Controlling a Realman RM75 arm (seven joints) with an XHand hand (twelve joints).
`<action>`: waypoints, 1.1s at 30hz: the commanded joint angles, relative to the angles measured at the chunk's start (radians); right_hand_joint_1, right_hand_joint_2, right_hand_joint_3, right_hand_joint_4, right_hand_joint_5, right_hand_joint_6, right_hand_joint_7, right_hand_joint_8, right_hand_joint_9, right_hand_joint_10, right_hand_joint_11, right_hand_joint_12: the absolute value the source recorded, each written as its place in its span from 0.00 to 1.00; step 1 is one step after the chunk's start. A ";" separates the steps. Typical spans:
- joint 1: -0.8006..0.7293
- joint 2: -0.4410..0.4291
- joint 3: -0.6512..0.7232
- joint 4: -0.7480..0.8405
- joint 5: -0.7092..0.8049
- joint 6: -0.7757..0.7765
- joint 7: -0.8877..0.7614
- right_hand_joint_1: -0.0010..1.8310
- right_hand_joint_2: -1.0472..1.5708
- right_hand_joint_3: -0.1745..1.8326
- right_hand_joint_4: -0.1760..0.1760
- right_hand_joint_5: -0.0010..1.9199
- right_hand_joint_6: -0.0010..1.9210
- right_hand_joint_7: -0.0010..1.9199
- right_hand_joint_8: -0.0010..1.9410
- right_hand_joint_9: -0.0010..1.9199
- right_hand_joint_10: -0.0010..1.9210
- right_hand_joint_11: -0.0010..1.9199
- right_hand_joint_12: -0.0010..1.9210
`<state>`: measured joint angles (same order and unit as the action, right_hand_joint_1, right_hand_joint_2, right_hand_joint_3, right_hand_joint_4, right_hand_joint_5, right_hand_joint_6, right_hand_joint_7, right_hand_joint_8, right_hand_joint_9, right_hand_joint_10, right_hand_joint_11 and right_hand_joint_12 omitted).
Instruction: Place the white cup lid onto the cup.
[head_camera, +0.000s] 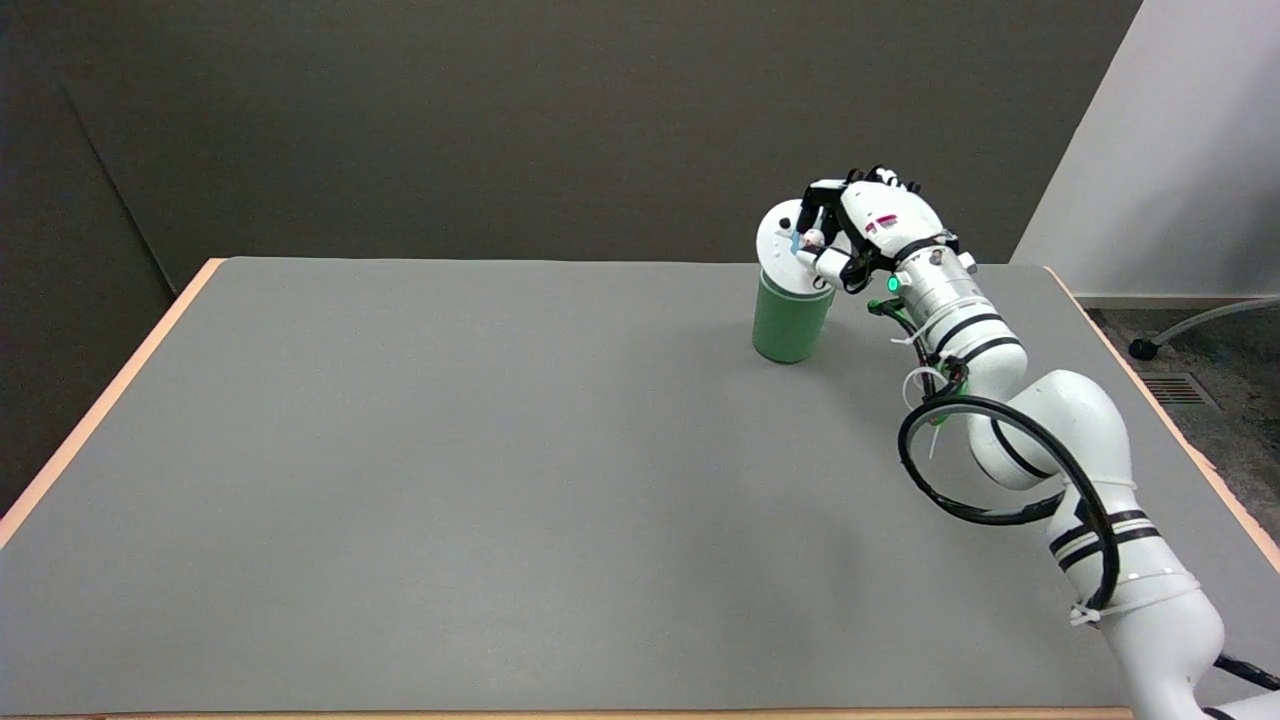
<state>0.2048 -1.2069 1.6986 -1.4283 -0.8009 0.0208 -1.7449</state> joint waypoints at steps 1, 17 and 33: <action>0.045 0.009 -0.010 0.059 -0.003 -0.002 -0.001 0.62 0.86 0.14 0.62 0.37 0.72 0.37 0.73 0.24 0.59 0.00 0.79; -0.009 0.003 0.019 -0.007 0.000 0.012 -0.001 0.62 0.86 0.14 0.62 0.37 0.71 0.38 0.72 0.24 0.59 0.00 0.78; -0.068 -0.019 0.013 -0.072 0.005 0.042 0.000 0.62 0.86 0.15 0.62 0.37 0.72 0.38 0.73 0.25 0.59 0.00 0.78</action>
<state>0.1836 -1.2063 1.7124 -1.4494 -0.7992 0.0414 -1.7457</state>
